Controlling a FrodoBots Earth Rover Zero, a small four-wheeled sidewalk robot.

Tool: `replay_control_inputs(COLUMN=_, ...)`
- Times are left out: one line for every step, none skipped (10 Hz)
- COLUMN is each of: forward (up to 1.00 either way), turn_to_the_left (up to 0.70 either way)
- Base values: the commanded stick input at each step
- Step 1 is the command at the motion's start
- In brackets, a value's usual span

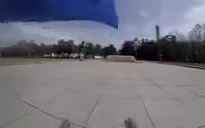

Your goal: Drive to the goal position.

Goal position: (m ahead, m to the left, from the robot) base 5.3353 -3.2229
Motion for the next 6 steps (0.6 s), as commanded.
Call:
replay_control_inputs(forward=0.85, turn_to_the_left=0.00)
replay_control_inputs(forward=0.85, turn_to_the_left=0.03)
replay_control_inputs(forward=0.85, turn_to_the_left=-0.05)
replay_control_inputs(forward=0.85, turn_to_the_left=-0.24)
replay_control_inputs(forward=0.61, turn_to_the_left=-0.40)
replay_control_inputs(forward=0.21, turn_to_the_left=-0.41)
